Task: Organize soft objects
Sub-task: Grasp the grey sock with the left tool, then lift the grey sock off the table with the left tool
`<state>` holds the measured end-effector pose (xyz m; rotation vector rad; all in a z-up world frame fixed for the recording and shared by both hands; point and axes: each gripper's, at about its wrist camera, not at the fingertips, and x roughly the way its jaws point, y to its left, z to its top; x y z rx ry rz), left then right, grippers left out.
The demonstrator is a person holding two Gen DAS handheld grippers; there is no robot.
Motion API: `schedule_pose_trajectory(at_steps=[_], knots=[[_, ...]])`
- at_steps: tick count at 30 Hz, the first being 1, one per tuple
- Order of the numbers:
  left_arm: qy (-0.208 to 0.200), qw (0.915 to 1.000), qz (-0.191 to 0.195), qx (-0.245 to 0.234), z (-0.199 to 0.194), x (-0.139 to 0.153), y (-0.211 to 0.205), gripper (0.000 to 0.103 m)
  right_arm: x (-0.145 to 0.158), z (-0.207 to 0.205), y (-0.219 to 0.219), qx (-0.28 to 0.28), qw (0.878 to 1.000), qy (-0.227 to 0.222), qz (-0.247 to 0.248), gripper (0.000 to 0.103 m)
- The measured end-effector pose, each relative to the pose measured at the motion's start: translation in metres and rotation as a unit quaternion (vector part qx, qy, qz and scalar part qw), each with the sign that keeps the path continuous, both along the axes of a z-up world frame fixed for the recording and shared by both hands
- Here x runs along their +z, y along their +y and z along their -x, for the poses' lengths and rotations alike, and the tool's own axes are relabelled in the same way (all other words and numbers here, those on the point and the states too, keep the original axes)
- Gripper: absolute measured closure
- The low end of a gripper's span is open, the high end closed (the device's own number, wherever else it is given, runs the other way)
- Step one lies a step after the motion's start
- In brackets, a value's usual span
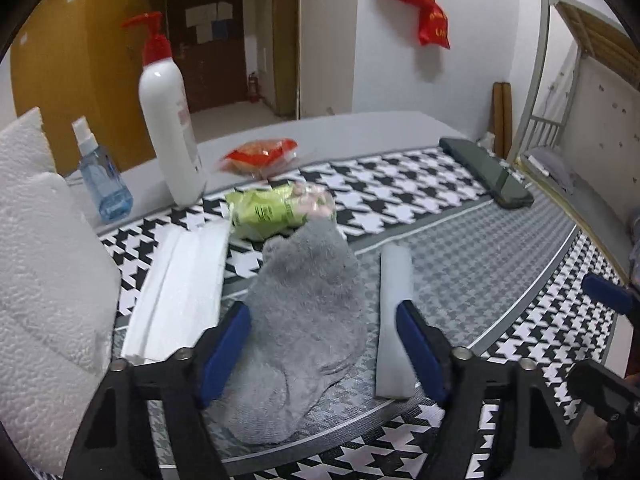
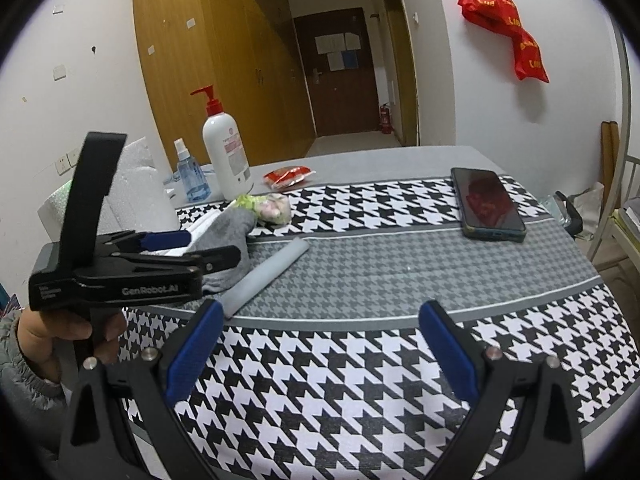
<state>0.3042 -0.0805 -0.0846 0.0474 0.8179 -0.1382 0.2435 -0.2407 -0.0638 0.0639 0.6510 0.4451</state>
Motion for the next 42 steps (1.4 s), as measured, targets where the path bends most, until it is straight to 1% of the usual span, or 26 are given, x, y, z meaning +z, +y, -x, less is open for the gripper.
schedule_pose_trajectory(at_steps=[1,3,4,5,7,11,14,18,29,34,38,42], knots=[[0.004,1.0,-0.004,0.0,-0.001,-0.003,0.0,0.037,0.0,0.0,0.0,0.001,1.0,0.001,0.002,0.003],[0.016,0.9998,-0.01,0.0,-0.004,-0.009,-0.001,0.053,0.0,0.0,0.001,0.002,1.0,0.001,0.004,0.003],[0.022,0.9997,-0.008,-0.003,-0.005,-0.011,-0.001,0.056,0.0,-0.001,0.001,0.002,1.0,0.002,0.005,0.003],[0.026,0.9996,-0.005,-0.007,-0.006,-0.014,-0.001,0.062,0.0,-0.001,0.002,0.003,1.0,0.002,0.006,0.003],[0.026,0.9996,-0.002,-0.011,-0.006,-0.014,-0.001,0.066,-0.001,-0.001,0.002,0.002,1.0,0.003,0.007,0.003],[0.025,0.9994,0.01,-0.02,-0.005,-0.014,0.001,0.083,-0.001,-0.001,0.002,0.003,1.0,0.006,0.007,0.003],[0.02,0.9992,0.02,-0.026,-0.003,-0.013,0.002,0.088,-0.001,0.0,0.003,0.004,1.0,0.008,0.009,0.003],[0.003,0.9986,0.04,-0.034,0.005,-0.004,0.004,0.088,0.0,0.0,0.006,0.007,1.0,0.007,0.013,0.003],[-0.044,0.9946,0.075,-0.057,0.029,0.019,0.01,0.091,0.005,0.002,0.014,0.008,0.999,0.009,0.034,0.003],[-0.082,0.9933,0.066,-0.047,0.054,0.037,0.017,0.091,0.009,0.003,0.021,0.008,0.999,0.008,0.04,0.003],[-0.097,0.9921,0.072,-0.035,0.071,0.047,0.029,0.09,0.01,0.002,0.036,0.018,0.999,0.009,0.043,0.003],[-0.115,0.9911,0.064,-0.018,0.086,0.053,0.038,0.09,0.009,-0.001,0.051,0.029,0.998,0.014,0.046,0.003]])
